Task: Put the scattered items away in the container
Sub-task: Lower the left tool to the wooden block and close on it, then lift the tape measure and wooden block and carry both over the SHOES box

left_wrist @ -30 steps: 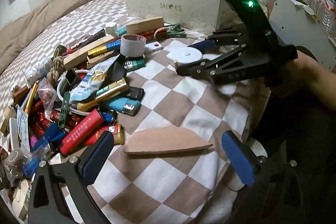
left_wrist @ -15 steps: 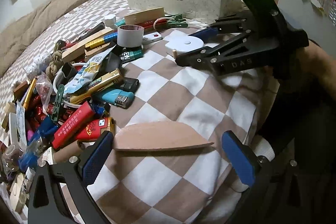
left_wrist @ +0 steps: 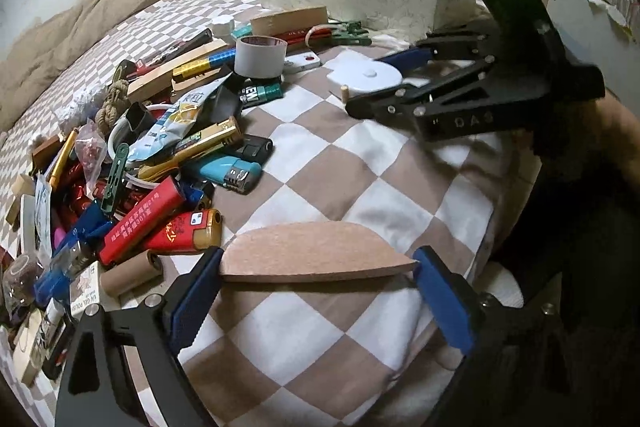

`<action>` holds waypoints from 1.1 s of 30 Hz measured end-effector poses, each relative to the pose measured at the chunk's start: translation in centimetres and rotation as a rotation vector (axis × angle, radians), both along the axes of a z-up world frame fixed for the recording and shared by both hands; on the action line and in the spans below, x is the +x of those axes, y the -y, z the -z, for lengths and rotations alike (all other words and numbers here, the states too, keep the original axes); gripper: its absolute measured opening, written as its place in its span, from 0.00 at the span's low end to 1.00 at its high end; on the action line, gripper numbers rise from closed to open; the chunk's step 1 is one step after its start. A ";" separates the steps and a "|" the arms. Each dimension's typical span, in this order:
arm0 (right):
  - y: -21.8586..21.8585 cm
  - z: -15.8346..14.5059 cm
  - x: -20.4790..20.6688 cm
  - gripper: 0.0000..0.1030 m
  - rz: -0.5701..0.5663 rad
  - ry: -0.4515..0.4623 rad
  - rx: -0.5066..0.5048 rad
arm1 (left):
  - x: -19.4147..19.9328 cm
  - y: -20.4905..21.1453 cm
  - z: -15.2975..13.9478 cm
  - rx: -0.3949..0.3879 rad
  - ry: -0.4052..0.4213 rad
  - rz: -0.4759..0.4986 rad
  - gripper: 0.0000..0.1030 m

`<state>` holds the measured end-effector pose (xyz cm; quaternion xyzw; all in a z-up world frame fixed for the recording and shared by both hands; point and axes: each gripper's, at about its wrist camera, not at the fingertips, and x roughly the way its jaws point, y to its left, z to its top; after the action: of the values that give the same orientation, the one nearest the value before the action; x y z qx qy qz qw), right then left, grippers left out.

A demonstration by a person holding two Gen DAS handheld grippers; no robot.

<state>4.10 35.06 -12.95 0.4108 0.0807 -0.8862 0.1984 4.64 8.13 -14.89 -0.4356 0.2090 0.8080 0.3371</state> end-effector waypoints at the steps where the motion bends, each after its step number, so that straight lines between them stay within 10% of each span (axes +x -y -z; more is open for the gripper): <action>1: 0.0 -0.1 0.1 0.52 -0.001 -0.002 0.001 | 0.0 0.0 -0.1 0.010 0.004 -0.009 0.92; 33: -1.6 -6.4 2.4 0.52 -0.022 -0.098 -0.104 | -1.8 -0.4 -7.3 0.207 -0.125 -0.235 0.92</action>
<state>6.53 36.71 -6.56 0.3549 0.0489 -0.9061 0.2251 2.88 8.57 -7.58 -0.3688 0.0928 0.8846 0.2700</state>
